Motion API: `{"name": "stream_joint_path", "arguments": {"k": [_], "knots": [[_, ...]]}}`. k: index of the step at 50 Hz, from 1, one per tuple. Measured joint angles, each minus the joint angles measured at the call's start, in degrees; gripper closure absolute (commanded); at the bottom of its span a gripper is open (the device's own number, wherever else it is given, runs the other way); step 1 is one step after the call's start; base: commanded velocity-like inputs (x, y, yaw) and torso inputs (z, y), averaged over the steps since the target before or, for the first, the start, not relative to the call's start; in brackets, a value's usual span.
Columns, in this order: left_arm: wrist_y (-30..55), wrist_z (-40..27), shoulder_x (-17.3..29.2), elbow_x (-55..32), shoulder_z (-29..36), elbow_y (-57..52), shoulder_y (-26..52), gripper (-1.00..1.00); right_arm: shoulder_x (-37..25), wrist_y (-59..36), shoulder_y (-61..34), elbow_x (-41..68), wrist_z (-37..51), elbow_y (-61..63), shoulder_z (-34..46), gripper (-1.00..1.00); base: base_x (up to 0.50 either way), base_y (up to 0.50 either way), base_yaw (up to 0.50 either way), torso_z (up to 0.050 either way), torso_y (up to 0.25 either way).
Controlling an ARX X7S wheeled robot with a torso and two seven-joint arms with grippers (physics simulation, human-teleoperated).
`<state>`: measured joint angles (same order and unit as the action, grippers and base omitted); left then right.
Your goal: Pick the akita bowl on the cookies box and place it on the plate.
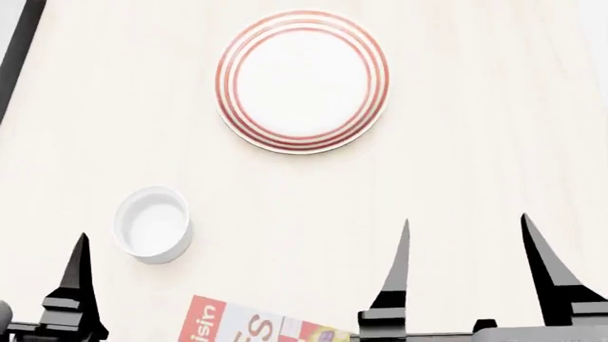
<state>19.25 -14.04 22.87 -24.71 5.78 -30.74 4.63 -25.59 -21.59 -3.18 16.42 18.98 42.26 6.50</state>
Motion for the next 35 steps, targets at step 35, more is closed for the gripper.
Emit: {"name": "stream_joint_path", "arguments": {"k": [35], "knots": [[5.51,7.26,5.29,-7.73,-0.09,0.66,8.89,-1.00,-13.26,-39.04,-31.13,25.96,-2.41,15.47,4.84,-1.00,0.00,0.00,0.00,0.000,0.000]]}}
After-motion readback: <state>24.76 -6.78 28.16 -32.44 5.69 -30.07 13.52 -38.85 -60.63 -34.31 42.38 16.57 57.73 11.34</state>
